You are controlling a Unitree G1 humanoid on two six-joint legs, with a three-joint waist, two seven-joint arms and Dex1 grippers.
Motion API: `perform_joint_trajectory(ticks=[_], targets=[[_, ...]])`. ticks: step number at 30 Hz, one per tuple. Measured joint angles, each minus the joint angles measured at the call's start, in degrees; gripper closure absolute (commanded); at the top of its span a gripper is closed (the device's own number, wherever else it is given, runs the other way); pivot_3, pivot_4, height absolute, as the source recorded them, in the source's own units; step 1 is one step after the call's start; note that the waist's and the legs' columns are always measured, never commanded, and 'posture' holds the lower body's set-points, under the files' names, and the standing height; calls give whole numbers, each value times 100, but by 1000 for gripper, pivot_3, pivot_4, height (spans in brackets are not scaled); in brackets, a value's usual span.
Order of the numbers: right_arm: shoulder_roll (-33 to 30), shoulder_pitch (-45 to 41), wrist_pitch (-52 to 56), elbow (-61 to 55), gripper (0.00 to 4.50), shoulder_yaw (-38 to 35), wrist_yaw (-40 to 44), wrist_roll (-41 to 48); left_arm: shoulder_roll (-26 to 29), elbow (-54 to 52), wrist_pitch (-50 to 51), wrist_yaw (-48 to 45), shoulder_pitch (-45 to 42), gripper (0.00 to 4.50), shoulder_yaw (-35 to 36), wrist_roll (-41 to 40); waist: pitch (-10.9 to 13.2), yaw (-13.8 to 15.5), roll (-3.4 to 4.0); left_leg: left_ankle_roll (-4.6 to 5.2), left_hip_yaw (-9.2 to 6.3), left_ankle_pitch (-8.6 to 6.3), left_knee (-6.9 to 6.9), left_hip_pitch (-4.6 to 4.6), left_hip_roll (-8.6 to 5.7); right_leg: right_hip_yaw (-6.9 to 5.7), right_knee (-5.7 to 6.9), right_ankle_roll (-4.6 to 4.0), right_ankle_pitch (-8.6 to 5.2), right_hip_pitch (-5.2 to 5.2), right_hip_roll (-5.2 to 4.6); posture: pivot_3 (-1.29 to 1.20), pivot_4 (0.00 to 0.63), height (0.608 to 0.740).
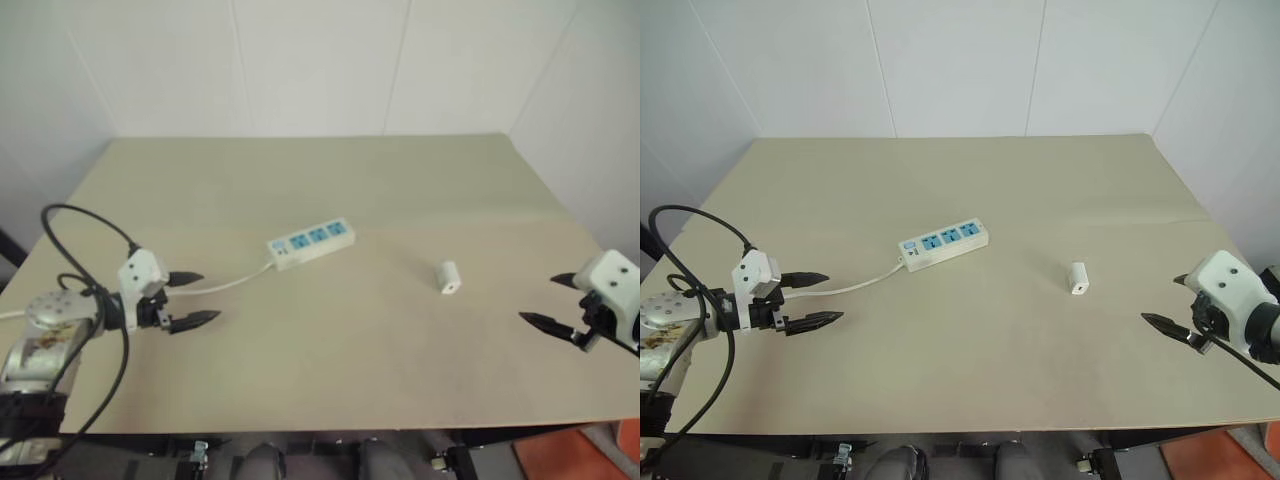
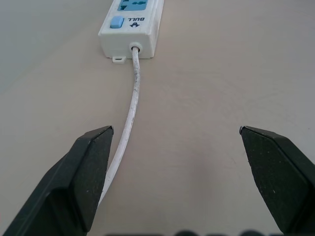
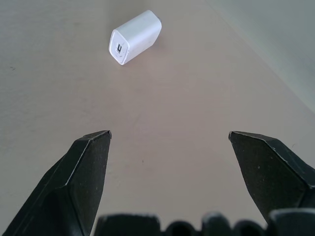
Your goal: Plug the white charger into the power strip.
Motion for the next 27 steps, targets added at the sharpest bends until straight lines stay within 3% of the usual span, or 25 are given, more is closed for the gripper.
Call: perform_joint_trajectory(ticks=[17,27], targets=[[42,-3,-25,-13,0,13,1,-2,-107,238,-306,158,-107,28,1,151,0,3,0,0,0,0,0,1,0,0,0,0,0,1,0,0,150,740],[287,-637,-7,-119,0,570,-132,58,-1111,2873,-1308,384,-1794,28,-516,733,-1,34,-2,0,-7,0,11,-8,-7,-6,2,4,3,1,0,0,150,740]])
